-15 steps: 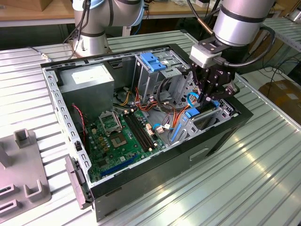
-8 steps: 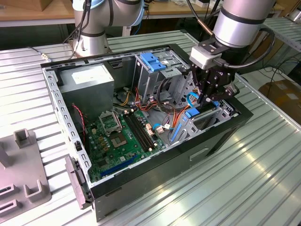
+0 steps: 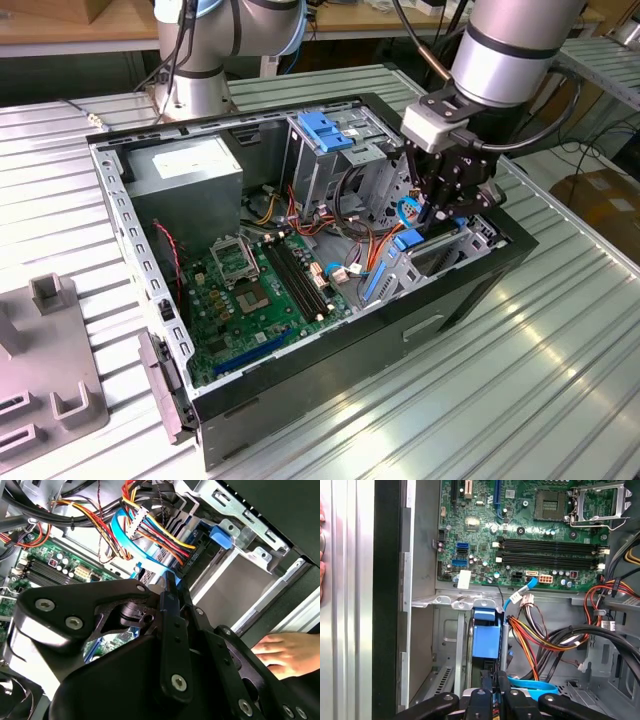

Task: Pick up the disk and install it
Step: 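Insert the second disk wire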

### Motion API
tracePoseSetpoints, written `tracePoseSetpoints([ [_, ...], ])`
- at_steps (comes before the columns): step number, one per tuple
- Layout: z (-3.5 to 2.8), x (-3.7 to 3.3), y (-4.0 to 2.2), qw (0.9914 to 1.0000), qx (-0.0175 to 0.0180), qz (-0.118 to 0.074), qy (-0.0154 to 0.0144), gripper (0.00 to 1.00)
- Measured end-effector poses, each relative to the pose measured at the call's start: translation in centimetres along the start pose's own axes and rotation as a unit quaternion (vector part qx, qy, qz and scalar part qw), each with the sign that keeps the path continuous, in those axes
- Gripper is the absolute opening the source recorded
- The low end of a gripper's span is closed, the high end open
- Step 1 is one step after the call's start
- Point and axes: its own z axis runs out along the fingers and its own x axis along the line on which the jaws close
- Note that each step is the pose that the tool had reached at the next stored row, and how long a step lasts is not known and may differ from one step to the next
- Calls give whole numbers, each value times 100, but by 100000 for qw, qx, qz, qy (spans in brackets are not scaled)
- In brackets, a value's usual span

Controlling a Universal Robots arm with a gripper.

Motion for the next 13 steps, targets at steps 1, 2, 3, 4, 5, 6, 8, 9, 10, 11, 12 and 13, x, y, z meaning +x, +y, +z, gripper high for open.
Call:
tracePoseSetpoints([
  [1, 9, 0, 1, 100000, -1, -1, 14, 16],
  [2, 12, 0, 1, 100000, -4, -4, 29, 16],
  [3, 14, 0, 1, 100000, -3, -1, 13, 16],
  [4, 16, 0, 1, 100000, 3, -2, 1, 16],
  [5, 15, 0, 1, 100000, 2, 0, 4, 16],
  [6, 15, 0, 1, 100000, 2, -3, 6, 16],
  [8, 16, 0, 1, 100000, 1, -2, 6, 16],
  [9, 17, 0, 1, 100000, 3, -2, -1, 16],
  [10, 18, 0, 1, 100000, 7, 1, -23, 17],
  [11, 19, 0, 2, 100000, 8, 5, -47, 17],
  [12, 13, 1, 1, 100000, 19, 3, -44, 24],
  [13, 1, 1, 0, 100000, 23, 4, -45, 24],
])
